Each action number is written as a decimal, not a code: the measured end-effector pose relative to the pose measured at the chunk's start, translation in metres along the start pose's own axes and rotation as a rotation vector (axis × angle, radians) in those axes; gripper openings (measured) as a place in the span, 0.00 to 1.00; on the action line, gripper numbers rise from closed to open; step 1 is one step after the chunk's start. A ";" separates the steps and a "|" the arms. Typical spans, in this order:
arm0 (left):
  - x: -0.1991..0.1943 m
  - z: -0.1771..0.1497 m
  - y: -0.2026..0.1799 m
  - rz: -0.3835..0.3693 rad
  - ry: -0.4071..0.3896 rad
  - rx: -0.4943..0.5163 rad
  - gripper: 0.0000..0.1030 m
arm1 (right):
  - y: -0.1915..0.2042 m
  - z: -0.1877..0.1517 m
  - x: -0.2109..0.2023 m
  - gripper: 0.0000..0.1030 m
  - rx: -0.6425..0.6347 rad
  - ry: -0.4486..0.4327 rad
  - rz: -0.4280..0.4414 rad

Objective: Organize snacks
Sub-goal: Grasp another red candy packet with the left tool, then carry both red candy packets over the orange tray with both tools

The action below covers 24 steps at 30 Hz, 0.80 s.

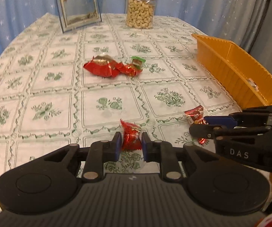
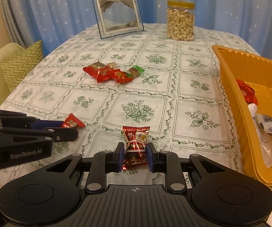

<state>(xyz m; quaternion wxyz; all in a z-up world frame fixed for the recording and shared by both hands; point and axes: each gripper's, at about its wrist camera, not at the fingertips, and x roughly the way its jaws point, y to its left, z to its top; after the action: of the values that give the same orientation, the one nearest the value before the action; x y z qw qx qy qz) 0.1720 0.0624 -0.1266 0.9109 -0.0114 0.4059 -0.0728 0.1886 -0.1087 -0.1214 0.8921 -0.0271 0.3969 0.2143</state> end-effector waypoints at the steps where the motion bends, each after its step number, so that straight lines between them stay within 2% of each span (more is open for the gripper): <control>1: 0.001 -0.001 -0.002 0.010 -0.010 0.010 0.20 | 0.000 0.000 0.001 0.24 0.006 -0.003 -0.001; 5: 0.003 -0.002 -0.008 0.019 -0.033 0.020 0.20 | 0.000 0.001 0.002 0.28 0.004 -0.018 -0.013; 10: 0.004 -0.003 -0.011 0.065 -0.057 0.038 0.20 | -0.001 0.002 0.004 0.30 0.010 -0.025 -0.011; 16: 0.007 -0.002 -0.006 0.066 -0.048 0.012 0.20 | 0.000 0.001 0.004 0.32 0.003 -0.029 -0.014; 19: 0.007 -0.002 -0.007 0.066 -0.037 0.012 0.19 | 0.003 0.001 0.005 0.31 -0.024 -0.021 -0.029; 21: 0.006 -0.001 -0.007 0.062 -0.036 0.008 0.18 | 0.006 0.000 0.004 0.25 -0.047 -0.016 -0.047; 24: 0.003 0.000 -0.008 0.066 -0.046 0.012 0.16 | 0.006 -0.001 0.003 0.23 -0.038 -0.014 -0.044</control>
<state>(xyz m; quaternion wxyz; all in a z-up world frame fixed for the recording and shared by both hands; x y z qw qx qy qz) 0.1727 0.0540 -0.1280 0.9220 0.0056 0.3846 -0.0448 0.1874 -0.1027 -0.1236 0.8987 -0.0514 0.3857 0.2025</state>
